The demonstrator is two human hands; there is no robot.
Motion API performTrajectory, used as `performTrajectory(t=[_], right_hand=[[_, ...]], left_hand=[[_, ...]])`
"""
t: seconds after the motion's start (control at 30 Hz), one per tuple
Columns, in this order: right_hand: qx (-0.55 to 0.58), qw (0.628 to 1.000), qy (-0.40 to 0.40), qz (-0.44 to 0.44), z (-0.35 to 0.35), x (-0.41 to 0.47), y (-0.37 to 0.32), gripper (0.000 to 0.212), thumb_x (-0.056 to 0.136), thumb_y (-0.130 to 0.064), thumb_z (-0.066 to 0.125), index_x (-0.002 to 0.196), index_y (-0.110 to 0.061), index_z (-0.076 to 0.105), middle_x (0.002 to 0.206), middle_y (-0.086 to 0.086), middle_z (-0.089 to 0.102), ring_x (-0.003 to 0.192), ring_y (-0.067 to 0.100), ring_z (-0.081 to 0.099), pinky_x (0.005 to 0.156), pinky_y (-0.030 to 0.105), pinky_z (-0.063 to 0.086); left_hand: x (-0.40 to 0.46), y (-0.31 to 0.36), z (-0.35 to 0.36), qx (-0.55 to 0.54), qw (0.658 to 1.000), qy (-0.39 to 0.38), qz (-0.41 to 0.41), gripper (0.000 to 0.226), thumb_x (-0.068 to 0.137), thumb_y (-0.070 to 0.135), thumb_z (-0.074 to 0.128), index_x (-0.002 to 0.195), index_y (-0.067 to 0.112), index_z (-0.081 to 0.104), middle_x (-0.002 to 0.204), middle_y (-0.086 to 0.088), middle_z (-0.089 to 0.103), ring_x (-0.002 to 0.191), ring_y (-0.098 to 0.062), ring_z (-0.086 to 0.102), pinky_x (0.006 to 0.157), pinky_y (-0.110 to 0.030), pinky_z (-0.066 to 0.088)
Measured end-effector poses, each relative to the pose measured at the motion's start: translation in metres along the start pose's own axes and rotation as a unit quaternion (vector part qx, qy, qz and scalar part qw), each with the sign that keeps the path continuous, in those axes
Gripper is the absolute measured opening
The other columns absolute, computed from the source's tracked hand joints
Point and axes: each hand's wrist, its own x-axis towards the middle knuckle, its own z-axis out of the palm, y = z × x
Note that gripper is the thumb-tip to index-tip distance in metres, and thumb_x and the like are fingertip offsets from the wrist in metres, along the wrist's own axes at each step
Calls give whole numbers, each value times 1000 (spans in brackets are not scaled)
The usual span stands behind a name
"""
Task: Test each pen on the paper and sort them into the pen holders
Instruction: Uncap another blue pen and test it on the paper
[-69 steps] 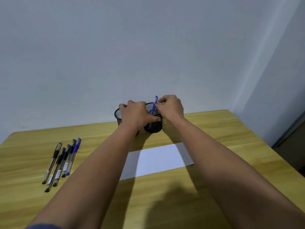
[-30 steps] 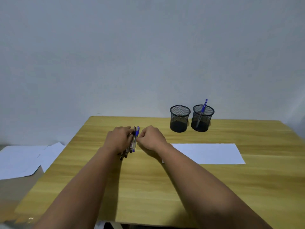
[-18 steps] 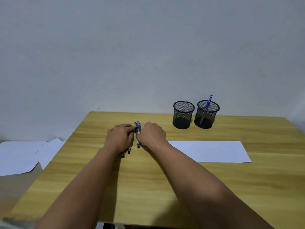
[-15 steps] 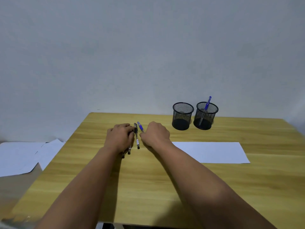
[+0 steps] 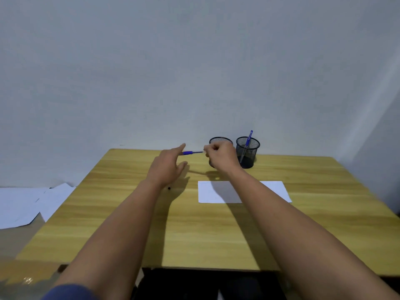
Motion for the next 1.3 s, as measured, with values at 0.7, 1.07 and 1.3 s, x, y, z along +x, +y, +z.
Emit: performTrajectory(t=[0.7, 1.07, 1.3], right_hand=[[225, 954, 111, 164, -31, -14, 0, 39, 106, -25, 54, 70, -16, 65, 66, 4, 61, 56, 23, 55, 46, 26, 44], [269, 930, 194, 159, -97, 8, 47, 34, 102, -28, 67, 73, -13, 63, 56, -1, 56, 42, 13, 44, 42, 22, 35], [220, 966, 81, 105, -53, -23, 84, 28, 101, -20, 73, 79, -14, 57, 57, 3, 61, 41, 10, 51, 41, 21, 41]], left_hand=[[-13, 106, 17, -164, 983, -82, 23, 41, 108, 37, 38, 76, 15, 51, 72, -6, 59, 66, -22, 49, 62, -38, 36], [-33, 22, 35, 174, 985, -6, -10, 31, 97, 45, 45, 94, 26, 71, 94, 1, 63, 92, -27, 58, 85, -45, 45], [-8, 16, 56, 265, 956, -105, -69, 40, 101, 49, 46, 126, 27, 68, 126, -6, 62, 124, -32, 51, 107, -56, 36]])
